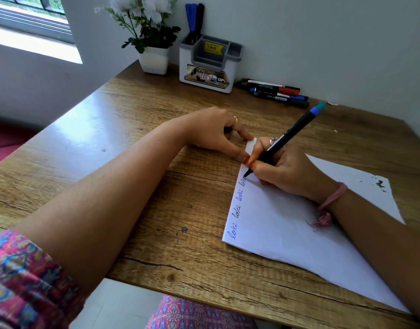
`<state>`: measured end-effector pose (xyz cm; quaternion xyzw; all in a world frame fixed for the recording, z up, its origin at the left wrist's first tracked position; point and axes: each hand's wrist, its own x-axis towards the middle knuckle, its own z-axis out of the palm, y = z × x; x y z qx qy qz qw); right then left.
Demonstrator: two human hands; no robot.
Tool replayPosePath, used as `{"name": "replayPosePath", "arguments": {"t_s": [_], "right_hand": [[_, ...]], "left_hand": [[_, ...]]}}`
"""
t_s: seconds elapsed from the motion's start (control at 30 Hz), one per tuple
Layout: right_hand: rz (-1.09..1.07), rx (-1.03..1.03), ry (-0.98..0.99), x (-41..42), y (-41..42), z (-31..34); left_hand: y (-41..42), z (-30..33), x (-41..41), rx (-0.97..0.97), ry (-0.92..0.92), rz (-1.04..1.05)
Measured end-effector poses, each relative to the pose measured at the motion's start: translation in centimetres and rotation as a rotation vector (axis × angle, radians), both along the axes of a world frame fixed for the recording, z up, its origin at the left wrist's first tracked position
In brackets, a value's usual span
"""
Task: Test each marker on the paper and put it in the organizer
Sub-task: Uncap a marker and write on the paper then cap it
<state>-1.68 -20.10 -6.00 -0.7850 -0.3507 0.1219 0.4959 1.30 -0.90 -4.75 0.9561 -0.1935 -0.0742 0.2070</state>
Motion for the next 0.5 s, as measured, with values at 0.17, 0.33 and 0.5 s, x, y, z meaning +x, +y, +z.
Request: {"name": "replayPosePath", "arguments": {"t_s": [0.17, 0.33, 0.5], "right_hand": [[0.002, -0.006, 0.005, 0.1, 0.1, -0.1], [-0.103, 0.18, 0.058, 0.5, -0.2, -0.1], [-0.212, 0.284, 0.11, 1.1, 0.0, -0.6]], "left_hand": [[0.1, -0.1, -0.1, -0.051, -0.004, 0.001], [0.0, -0.6, 0.0, -0.149, 0.012, 0.019], [-0.1, -0.7, -0.1, -0.229, 0.033, 0.013]]}}
